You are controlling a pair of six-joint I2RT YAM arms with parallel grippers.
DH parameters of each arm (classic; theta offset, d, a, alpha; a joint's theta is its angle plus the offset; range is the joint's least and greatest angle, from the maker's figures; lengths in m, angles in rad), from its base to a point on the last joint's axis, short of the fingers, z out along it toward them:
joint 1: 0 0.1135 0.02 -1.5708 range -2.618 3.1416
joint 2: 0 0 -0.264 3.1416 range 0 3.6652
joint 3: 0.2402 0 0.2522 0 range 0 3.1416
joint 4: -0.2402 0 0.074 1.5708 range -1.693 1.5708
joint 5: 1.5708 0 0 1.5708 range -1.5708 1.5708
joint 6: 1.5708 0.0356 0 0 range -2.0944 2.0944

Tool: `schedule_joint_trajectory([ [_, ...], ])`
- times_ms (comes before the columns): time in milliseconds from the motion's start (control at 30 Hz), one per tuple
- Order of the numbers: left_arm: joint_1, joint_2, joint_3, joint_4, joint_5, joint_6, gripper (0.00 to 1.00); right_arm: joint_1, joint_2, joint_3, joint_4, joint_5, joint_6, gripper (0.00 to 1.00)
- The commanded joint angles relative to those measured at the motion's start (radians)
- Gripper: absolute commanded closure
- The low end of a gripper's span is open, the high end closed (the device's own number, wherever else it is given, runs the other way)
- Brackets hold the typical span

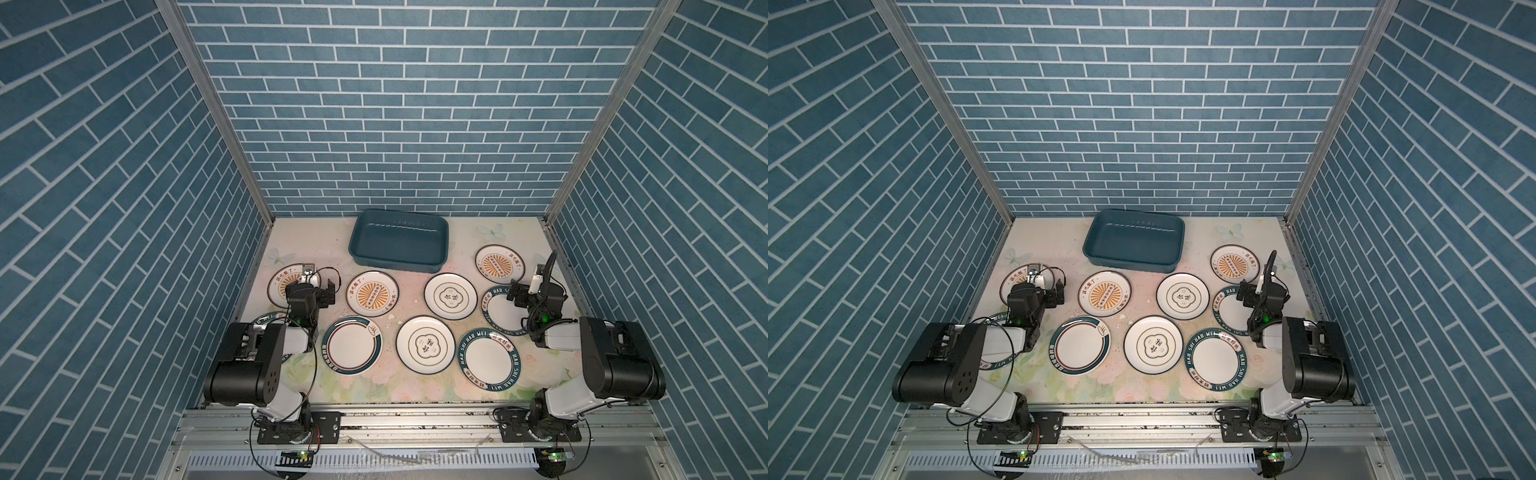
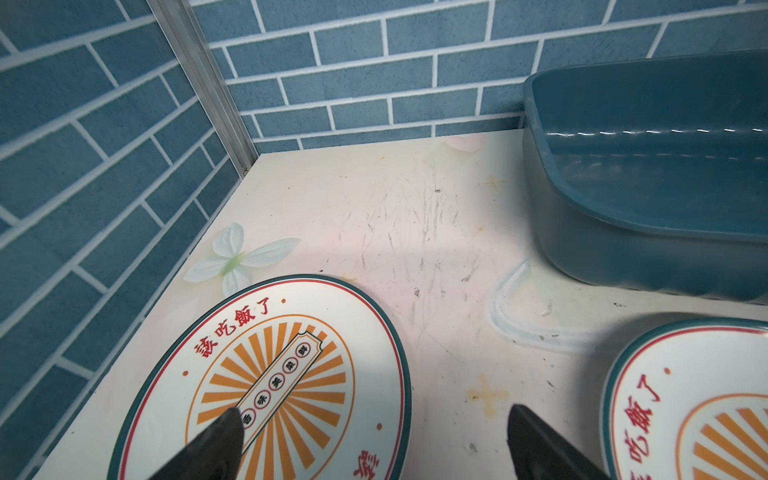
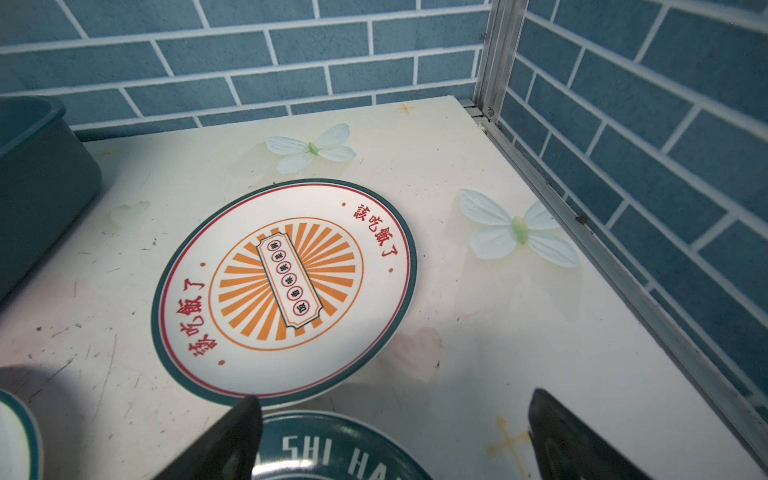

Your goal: Place the plates into the plastic bin on the countertop

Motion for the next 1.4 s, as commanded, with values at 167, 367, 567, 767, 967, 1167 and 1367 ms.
schedule_joint_trajectory([
  [167,0.0,-0.001,0.014,-0.011,0.007,0.004,0.0,0.003,0.002,0.003,0.017,-0.003,-0.04,0.01],
  [367,-0.001,0.001,0.013,-0.011,0.008,0.004,0.0,0.004,0.003,0.004,0.016,-0.006,-0.041,0.01],
  [567,-0.003,-0.062,0.035,-0.096,0.06,0.031,0.0,0.003,-0.1,0.015,-0.085,0.021,-0.031,0.01],
  [767,-0.014,-0.286,0.259,-0.657,0.087,-0.078,0.01,0.003,-0.373,0.127,-0.457,-0.12,0.036,0.01],
  [967,-0.065,-0.374,0.527,-1.1,0.261,-0.332,0.0,0.014,-0.576,0.286,-0.851,-0.278,0.309,0.01],
  [1167,-0.22,-0.535,0.499,-1.099,0.399,-0.607,0.0,0.117,-0.665,0.331,-1.035,-0.49,0.595,0.01],
  [1367,-0.48,-0.674,0.342,-0.983,0.331,-0.846,0.0,0.355,-0.752,0.223,-0.919,-0.447,0.856,0.01],
])
